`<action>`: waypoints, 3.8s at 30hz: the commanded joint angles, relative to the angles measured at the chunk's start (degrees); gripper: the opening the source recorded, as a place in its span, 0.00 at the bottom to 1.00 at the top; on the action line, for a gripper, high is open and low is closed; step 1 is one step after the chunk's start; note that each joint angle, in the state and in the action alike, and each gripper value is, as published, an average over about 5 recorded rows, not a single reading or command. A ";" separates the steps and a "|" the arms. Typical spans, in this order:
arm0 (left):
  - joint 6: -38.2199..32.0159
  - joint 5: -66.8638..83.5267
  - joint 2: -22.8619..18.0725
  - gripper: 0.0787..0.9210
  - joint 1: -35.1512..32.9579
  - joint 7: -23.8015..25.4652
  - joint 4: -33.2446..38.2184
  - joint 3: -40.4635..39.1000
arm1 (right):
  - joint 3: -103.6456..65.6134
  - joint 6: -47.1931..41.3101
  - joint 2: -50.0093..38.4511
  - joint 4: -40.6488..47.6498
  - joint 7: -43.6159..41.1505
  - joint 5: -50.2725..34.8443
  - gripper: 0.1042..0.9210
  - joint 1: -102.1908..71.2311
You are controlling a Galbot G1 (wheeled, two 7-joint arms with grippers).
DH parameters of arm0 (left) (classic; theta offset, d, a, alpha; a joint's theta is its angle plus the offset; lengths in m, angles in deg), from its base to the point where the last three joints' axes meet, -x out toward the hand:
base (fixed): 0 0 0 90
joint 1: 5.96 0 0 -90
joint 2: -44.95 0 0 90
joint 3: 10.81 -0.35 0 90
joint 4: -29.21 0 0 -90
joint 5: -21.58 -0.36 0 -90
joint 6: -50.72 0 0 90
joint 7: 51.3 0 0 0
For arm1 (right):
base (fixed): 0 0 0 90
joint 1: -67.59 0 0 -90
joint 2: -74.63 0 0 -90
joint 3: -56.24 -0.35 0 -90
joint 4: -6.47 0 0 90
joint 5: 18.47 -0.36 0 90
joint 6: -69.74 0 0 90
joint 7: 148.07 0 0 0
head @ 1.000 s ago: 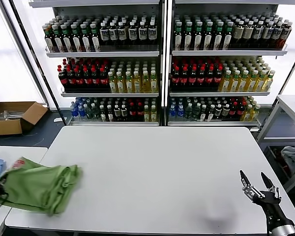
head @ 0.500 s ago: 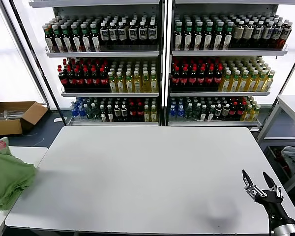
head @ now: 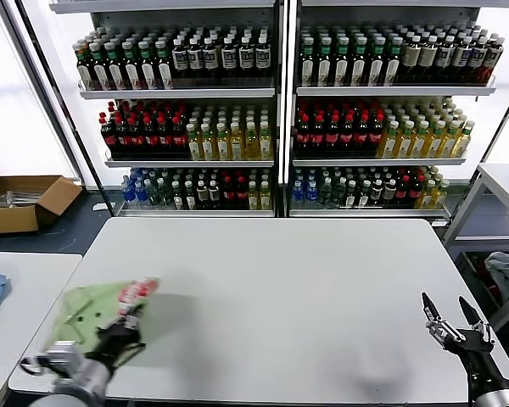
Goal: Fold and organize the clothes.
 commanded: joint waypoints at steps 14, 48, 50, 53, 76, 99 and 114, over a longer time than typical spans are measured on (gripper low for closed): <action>-6.68 10.03 -6.27 0.09 10.36 -5.80 -2.98 -25.42 | 19.62 -11.65 -7.81 -2.99 6.83 0.53 0.88 5.83; -2.41 5.80 -15.72 0.88 -1.36 -0.78 10.04 7.85 | 67.81 -19.78 -9.39 15.98 9.68 13.81 0.87 37.03; -2.36 5.92 -15.89 0.88 -1.74 -0.80 10.24 8.61 | 68.53 -19.91 -9.52 16.26 9.34 14.79 0.84 37.30; -2.32 6.32 -16.08 0.88 -2.11 -0.81 10.46 9.59 | 68.66 -19.91 -9.53 16.49 9.58 15.22 0.75 37.61; 0.60 9.78 -11.55 0.88 -0.30 -2.59 9.37 8.97 | 45.49 -19.48 -17.68 7.20 4.73 19.31 0.04 23.73; 1.36 10.38 -12.11 0.88 -0.41 -4.14 9.14 8.72 | 27.71 -11.92 -25.06 7.31 7.85 11.72 0.18 17.04; 1.64 10.06 -12.35 0.88 -1.58 -4.11 10.25 8.82 | 45.73 -12.71 -9.47 12.12 14.08 14.50 0.71 28.73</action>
